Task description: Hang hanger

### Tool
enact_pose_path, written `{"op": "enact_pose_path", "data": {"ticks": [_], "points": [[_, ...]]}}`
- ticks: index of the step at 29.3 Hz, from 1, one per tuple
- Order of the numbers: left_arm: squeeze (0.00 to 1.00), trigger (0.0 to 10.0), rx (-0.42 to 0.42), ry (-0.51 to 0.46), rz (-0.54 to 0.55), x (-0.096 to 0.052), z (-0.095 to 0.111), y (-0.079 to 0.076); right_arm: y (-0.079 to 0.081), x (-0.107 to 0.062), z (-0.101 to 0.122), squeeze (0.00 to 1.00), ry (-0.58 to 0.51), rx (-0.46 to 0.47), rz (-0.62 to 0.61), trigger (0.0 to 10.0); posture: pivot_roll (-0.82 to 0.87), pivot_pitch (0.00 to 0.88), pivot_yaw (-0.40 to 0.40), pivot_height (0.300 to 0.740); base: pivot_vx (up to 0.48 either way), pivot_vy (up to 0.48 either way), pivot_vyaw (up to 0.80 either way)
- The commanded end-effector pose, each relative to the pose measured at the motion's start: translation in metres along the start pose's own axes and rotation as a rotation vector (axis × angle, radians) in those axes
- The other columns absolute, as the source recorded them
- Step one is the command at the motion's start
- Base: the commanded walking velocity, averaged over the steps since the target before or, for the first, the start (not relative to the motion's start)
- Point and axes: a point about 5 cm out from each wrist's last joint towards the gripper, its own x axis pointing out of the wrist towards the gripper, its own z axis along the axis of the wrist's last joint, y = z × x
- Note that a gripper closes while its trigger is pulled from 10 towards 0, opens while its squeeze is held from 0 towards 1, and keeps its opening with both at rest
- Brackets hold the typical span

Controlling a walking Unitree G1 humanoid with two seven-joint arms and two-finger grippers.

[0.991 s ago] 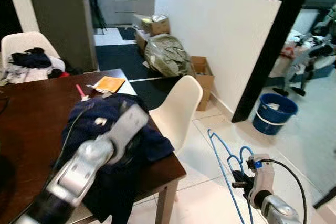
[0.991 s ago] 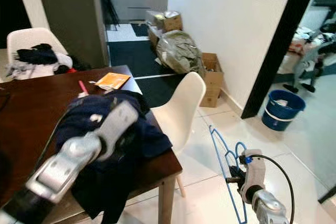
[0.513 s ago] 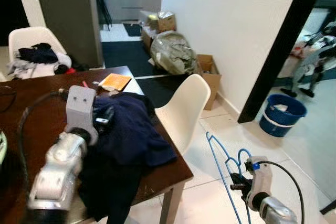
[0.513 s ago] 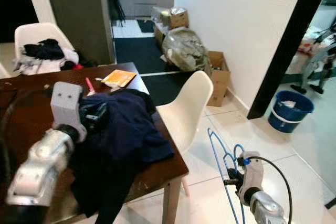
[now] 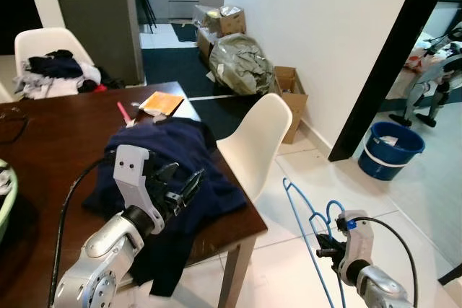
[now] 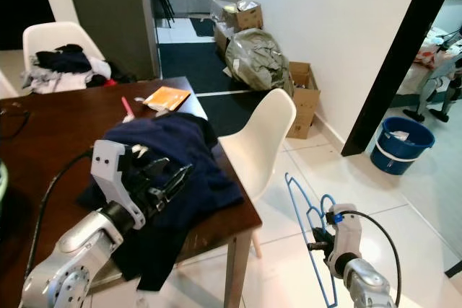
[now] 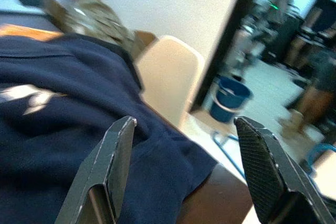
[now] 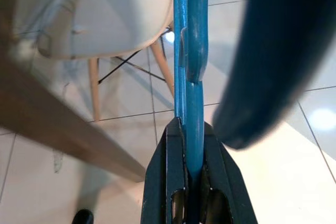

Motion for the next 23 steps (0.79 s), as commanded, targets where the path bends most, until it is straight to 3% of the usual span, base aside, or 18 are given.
{"op": "enact_pose_path", "data": {"ticks": [1,5,7,13,19,23], "points": [[0.0,10.0,0.01,-0.011,0.051,-0.002,0.0,0.007,-0.004,-0.002,-0.002,0.0,0.013,0.001,-0.013,10.0,0.09,0.027,-0.094,0.74,-0.458,0.0,0.0],[0.0,10.0,0.035,-0.005,0.176,-0.003,-0.002,0.026,0.0,-0.001,0.002,0.0,-0.033,0.0,0.018,10.0,0.09,0.024,-0.096,0.74,-0.446,0.0,0.0],[0.0,10.0,0.101,0.037,0.243,-0.001,-0.008,0.034,0.001,-0.001,0.003,0.0,-0.04,-0.019,0.03,10.0,0.09,0.021,-0.094,0.74,-0.443,0.0,0.0],[0.0,10.0,0.14,-0.014,0.333,0.004,-0.001,0.038,0.0,-0.002,0.004,0.0,-0.044,-0.056,0.032,10.0,0.09,0.019,-0.09,0.74,-0.077,0.0,0.67],[0.0,10.0,0.217,-0.1,0.338,0.012,0.023,0.039,-0.006,-0.004,0.008,0.0,-0.076,-0.033,-0.008,10.0,0.09,0.014,-0.088,0.74,0.0,0.0,0.8],[0.0,10.0,0.231,-0.117,0.34,0.013,0.028,0.039,-0.008,-0.004,0.009,0.0,-0.085,-0.027,-0.017,10.0,0.09,0.014,-0.088,0.74,0.0,0.0,0.8]]}}
